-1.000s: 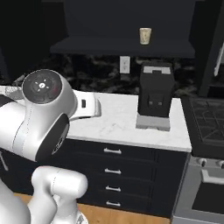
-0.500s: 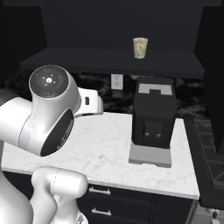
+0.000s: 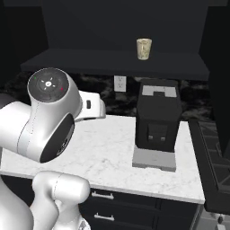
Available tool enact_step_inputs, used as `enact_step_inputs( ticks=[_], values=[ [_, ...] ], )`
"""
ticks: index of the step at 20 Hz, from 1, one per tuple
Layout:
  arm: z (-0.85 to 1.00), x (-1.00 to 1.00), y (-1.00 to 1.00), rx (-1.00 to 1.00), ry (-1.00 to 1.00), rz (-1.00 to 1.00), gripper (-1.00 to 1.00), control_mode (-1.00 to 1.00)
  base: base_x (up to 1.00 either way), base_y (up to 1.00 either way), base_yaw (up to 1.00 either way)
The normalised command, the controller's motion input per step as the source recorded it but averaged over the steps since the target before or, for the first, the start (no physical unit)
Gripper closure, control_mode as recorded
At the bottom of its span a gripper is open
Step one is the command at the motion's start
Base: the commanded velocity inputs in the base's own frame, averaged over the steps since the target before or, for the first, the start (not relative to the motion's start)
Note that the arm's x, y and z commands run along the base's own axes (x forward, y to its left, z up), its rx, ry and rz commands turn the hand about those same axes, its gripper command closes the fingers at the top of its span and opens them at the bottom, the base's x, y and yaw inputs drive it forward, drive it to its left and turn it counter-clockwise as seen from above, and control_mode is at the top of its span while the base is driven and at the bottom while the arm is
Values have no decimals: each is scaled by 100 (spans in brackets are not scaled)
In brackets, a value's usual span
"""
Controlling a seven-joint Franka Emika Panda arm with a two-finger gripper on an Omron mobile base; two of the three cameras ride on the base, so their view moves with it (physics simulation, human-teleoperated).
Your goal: Gather all objects into one cabinet and sort the glasses and bowls to opposite sides.
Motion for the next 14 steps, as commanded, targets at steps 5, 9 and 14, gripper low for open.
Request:
enact_step_inputs(
  ticks=[5,9,14],
  values=[
    [0,0,0,0,0,0,-100,100,7,0,0],
    [0,0,0,0,0,0,-100,-100,1,0,0],
    [0,0,0,0,0,0,-100,-100,0,0,0]
  ],
)
